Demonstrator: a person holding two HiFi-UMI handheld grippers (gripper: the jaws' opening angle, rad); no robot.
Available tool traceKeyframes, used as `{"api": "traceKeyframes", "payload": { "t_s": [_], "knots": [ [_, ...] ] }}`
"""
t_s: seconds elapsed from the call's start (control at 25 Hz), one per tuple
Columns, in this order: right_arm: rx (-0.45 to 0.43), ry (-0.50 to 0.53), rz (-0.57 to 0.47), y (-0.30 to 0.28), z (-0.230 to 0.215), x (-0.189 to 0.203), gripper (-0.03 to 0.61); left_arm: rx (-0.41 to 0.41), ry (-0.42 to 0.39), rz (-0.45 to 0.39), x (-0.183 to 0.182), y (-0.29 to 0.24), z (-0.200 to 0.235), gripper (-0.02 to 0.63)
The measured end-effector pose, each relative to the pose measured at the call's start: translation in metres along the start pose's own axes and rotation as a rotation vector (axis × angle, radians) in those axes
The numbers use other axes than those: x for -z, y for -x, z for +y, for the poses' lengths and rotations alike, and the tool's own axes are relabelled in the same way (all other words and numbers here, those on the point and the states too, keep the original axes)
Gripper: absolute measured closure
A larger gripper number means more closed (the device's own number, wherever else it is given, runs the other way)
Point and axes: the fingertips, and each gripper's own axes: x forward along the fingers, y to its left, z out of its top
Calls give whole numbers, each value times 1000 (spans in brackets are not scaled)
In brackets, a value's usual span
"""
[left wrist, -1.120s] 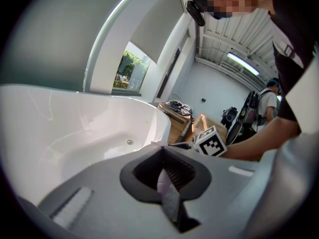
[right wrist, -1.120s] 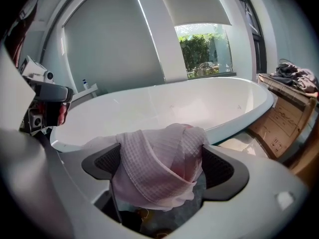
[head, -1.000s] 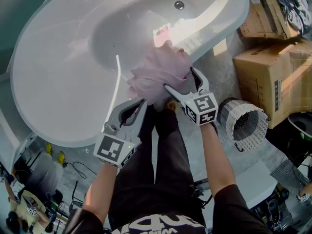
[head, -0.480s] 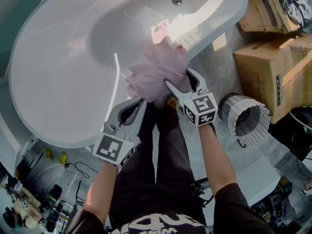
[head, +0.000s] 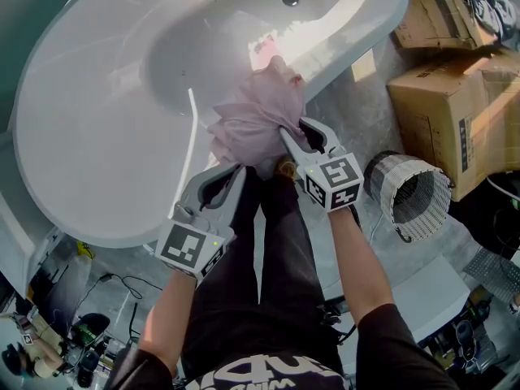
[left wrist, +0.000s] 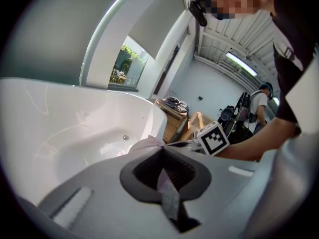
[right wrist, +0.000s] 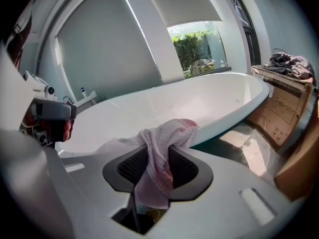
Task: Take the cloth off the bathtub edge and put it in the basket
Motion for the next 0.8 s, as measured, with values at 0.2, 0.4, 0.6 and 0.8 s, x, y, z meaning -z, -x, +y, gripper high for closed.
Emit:
{"api": "traceKeyframes", "payload": {
  "t_s": [0.2,0.4,0.6,0.8],
  "knots": [
    [10,19,-8,4,3,-1,463,6,-4,9,3,1,-2,617],
    [-2,45,-8,11,9,-2,474,0,0,15,4,4,-5,617],
    [-26,62,-21,24,20,-16,479,-9,10,2,-3,7,-5,617],
    [-40,69,-36,52,33,-37,479,-23,0,-13,-22,19,-13,617]
  ]
}}
